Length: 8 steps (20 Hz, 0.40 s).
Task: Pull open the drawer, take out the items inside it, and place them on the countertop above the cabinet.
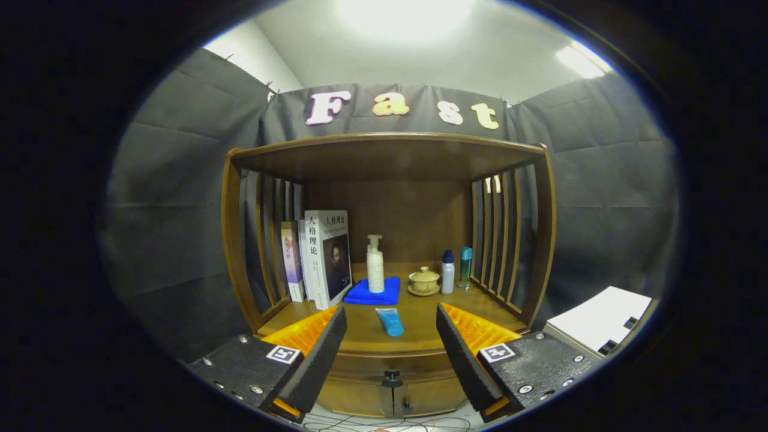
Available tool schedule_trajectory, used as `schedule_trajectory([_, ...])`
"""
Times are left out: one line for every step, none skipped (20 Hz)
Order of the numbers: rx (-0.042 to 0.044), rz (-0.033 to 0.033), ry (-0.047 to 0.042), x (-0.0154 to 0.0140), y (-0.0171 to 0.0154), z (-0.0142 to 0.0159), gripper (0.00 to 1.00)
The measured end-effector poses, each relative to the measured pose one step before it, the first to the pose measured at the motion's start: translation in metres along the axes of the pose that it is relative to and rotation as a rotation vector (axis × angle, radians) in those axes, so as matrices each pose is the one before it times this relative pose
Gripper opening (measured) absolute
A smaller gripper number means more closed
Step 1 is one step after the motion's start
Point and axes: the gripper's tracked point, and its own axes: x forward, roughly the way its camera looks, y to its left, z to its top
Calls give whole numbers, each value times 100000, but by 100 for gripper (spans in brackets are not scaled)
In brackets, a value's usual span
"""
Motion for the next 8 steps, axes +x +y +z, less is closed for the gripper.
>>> schedule_trajectory([72, 134, 368, 45, 50, -192, 93])
schedule_trajectory([452, 181, 196, 63, 111, -117, 93])
schedule_trajectory([347, -161, 405, 134, -55, -239, 93])
schedule_trajectory([-61, -1046, 100, 111, -273, -150, 93])
schedule_trajectory([-1172, -1494, 602, 128, -397, -246, 93])
schedule_trajectory([-1190, -824, 525, 124, -192, -354, 93])
schedule_trajectory([-583, -204, 270, 160, -29, -136, 93])
schedule_trajectory([-107, 14, 202, 114, 95, -195, 93])
